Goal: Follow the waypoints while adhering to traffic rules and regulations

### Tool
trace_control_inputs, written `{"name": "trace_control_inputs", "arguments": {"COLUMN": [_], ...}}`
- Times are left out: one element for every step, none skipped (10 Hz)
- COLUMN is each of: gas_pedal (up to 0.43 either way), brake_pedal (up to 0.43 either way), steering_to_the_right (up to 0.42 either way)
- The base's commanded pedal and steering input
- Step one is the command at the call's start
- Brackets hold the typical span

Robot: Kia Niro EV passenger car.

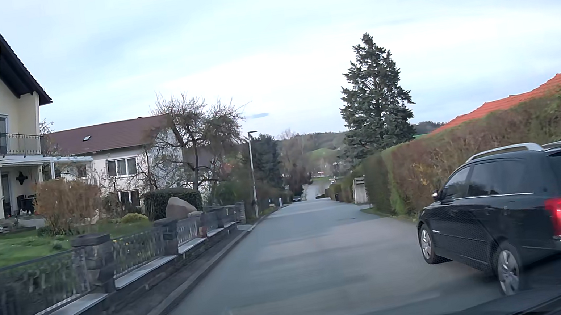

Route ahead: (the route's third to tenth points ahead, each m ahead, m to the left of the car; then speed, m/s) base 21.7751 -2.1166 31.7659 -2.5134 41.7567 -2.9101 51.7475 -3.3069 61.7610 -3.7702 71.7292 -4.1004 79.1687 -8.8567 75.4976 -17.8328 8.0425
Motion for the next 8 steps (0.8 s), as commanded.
{"name": "trace_control_inputs", "arguments": {"gas_pedal": [0.000,0.000,0.000,0.000,0.000,0.000,0.000,0.000], "brake_pedal": [0.146,0.152,0.159,0.177,0.183,0.195,0.201,0.213], "steering_to_the_right": [0.014,0.016,0.019,0.025,0.033,0.039,0.040,0.041]}}
